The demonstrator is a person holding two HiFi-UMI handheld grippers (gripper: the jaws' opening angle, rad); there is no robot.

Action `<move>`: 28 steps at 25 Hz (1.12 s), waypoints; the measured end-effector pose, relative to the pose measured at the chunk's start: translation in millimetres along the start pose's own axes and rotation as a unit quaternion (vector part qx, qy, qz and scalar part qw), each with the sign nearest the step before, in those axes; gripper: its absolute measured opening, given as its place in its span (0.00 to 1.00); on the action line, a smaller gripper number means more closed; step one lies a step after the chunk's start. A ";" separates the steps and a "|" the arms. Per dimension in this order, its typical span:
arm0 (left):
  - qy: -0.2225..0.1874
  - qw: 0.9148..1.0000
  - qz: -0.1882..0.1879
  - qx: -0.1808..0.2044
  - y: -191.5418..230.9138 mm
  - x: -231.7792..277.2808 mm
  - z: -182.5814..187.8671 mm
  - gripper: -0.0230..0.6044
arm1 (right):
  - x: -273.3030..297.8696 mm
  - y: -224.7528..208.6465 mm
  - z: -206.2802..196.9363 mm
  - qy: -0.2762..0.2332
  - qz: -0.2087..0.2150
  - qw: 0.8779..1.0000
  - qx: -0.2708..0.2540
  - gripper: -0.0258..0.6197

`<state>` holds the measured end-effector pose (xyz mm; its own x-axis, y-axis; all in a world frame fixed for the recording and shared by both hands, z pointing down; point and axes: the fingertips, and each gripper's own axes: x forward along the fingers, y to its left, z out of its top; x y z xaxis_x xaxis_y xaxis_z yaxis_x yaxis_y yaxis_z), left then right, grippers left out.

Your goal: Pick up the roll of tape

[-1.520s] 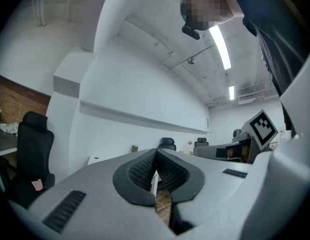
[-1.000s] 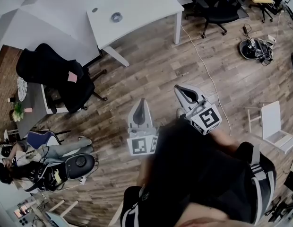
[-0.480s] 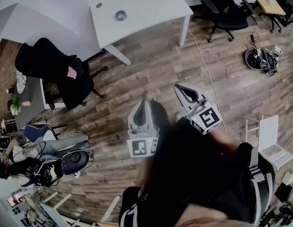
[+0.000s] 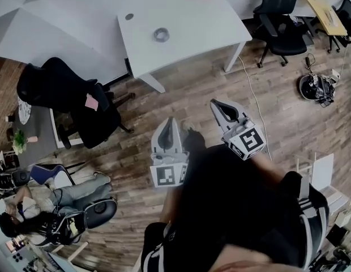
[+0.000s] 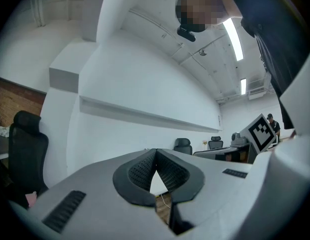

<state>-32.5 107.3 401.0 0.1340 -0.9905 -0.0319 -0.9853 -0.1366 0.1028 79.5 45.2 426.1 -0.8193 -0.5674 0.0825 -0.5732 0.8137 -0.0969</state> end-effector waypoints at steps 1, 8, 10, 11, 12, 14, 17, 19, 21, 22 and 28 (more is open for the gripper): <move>-0.002 1.000 -0.003 -0.002 13.4 10.2 4.9 0.07 | 18.2 -2.7 4.5 -0.002 -0.002 1.000 -0.001 0.06; 0.003 1.000 -0.015 -0.008 95.1 67.2 16.7 0.07 | 128.4 -19.3 24.5 -0.010 -0.009 1.000 -0.009 0.06; 0.001 1.000 -0.013 -0.020 108.6 79.6 18.5 0.07 | 148.8 -24.6 22.5 -0.003 -0.011 1.000 -0.010 0.06; 0.002 1.000 -0.013 -0.025 115.2 84.3 17.7 0.07 | 158.1 -26.2 20.5 0.001 -0.011 1.000 -0.010 0.06; 0.003 1.000 -0.012 -0.028 122.1 88.9 16.3 0.07 | 167.7 -27.5 19.0 0.004 -0.010 1.000 -0.011 0.06; 0.005 0.999 -0.011 -0.031 135.8 100.3 14.2 0.07 | 188.4 -31.3 17.5 0.008 -0.007 1.000 -0.013 0.06; 0.008 0.999 -0.008 -0.036 152.7 124.5 11.8 0.07 | 221.1 -45.7 12.3 0.018 0.000 1.000 -0.016 0.06; 0.009 0.999 -0.002 -0.037 164.0 146.1 9.2 0.07 | 245.2 -61.0 8.1 0.025 0.005 1.000 -0.016 0.06; 0.011 0.999 0.001 -0.033 174.9 168.1 6.1 0.07 | 268.8 -76.2 4.2 0.034 0.012 0.999 -0.017 0.06; 0.012 1.000 0.003 -0.029 180.5 179.0 4.8 0.07 | 280.3 -83.6 1.8 0.040 0.016 0.999 -0.017 0.06; 0.021 0.999 0.017 -0.042 217.9 251.8 2.7 0.07 | 350.8 -127.6 -13.5 0.079 0.038 0.996 -0.024 0.06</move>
<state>-213.8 -171.9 412.7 0.1076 -0.9941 0.0154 -0.9771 -0.1029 0.1865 -134.7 -256.0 480.8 -0.8462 -0.4799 0.2316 -0.5051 0.8608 -0.0617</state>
